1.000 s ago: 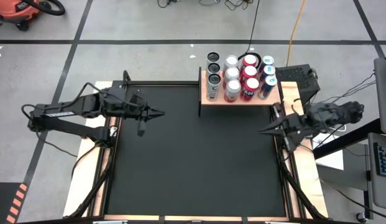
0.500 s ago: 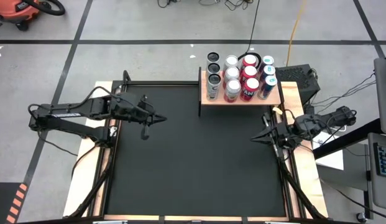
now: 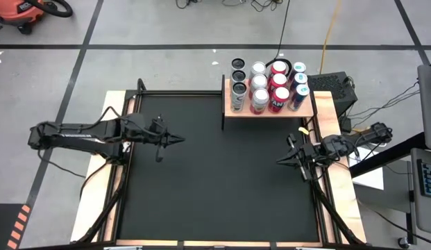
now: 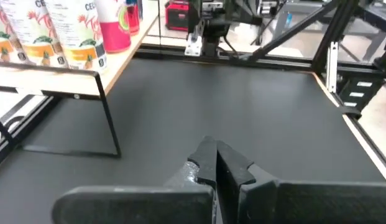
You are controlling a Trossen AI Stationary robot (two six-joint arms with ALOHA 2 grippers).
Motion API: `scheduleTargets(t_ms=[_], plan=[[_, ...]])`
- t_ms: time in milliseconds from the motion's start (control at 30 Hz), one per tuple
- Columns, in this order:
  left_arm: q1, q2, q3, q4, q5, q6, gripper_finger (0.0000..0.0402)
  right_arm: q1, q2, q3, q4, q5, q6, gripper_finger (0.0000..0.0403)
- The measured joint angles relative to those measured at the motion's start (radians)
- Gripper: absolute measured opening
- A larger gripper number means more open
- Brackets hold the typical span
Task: Place canned beverage on shelf
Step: Return to Home Position
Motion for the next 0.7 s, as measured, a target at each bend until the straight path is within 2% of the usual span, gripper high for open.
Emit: scheduleTargets(t_ms=[100,200,300,567,700], plan=[[-0.002,-0.047,-0.054,0.033,-0.018,-0.012,0.0,0.0,-0.017,-0.013,0.011,-0.001,-0.001,0.0],[-0.01,-0.088,-0.08,0.036,-0.099,-0.032,0.0,0.0,-0.031,-0.035,0.022,-0.001,-0.003,0.0],[-0.02,-0.112,-0.088,0.034,-0.135,-0.017,0.0,0.0,-0.05,-0.063,0.044,-0.002,-0.002,0.0],[-0.021,-0.152,-0.088,0.009,-0.128,0.018,0.0,0.0,-0.109,-0.156,0.154,-0.005,-0.001,0.0],[-0.027,-0.153,-0.088,0.005,-0.123,0.028,0.0,0.0,-0.113,-0.163,0.14,-0.001,-0.011,0.0]])
